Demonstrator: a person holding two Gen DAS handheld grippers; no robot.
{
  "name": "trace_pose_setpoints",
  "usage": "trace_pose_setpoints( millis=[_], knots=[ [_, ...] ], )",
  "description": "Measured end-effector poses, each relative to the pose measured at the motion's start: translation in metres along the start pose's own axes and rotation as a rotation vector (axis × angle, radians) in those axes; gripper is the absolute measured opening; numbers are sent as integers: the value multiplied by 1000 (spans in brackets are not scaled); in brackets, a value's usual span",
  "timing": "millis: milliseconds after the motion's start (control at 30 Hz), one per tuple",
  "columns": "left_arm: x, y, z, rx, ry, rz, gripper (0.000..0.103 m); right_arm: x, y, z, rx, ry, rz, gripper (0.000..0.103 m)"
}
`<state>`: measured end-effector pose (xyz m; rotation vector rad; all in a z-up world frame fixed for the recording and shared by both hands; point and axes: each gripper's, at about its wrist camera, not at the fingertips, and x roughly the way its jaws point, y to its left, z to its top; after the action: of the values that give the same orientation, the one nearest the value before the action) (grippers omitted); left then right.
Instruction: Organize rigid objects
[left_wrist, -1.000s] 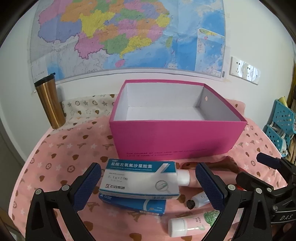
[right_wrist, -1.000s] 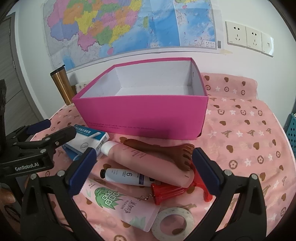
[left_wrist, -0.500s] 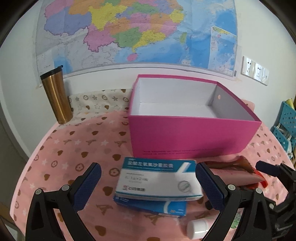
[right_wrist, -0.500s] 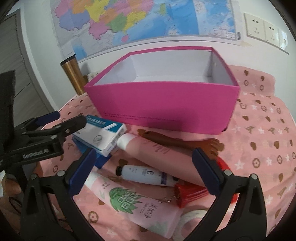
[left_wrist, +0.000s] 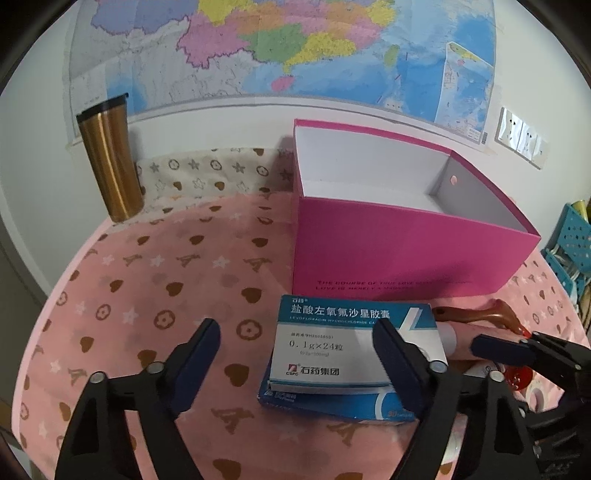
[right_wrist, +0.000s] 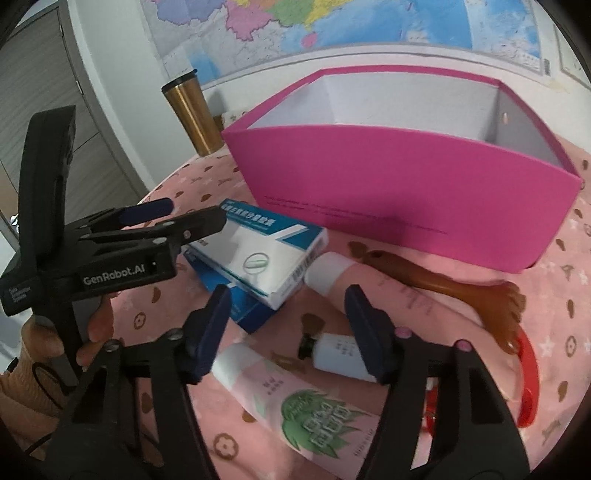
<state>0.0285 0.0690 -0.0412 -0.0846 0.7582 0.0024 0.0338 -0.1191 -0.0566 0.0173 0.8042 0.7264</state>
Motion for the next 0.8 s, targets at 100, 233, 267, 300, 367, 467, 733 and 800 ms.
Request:
trace_pose_setpoints(
  millis=[100,233,267,300,367,467,733,800],
  knots=[
    [3,1,-1,11,23,-50,77,2,-2,2,9,13,20,60],
    [10,0,-4,33,58,-105,77,6,-2,6,10,27,34,54],
    [12,-1,-4,37,71,-122,76,6,-2,7,12,29,40,53],
    [13,-1,-5,40,77,-131,76,7,-3,8,16,29,50,53],
    [15,-3,-5,48,90,-159,76,10,-1,11,16,31,65,52],
    [15,-4,-5,52,98,-177,75,15,0,14,15,34,81,52],
    [12,0,-5,37,111,-223,74,17,-5,18,36,41,123,51],
    [10,1,-5,31,110,-233,74,16,-6,18,39,42,129,51]
  ],
)
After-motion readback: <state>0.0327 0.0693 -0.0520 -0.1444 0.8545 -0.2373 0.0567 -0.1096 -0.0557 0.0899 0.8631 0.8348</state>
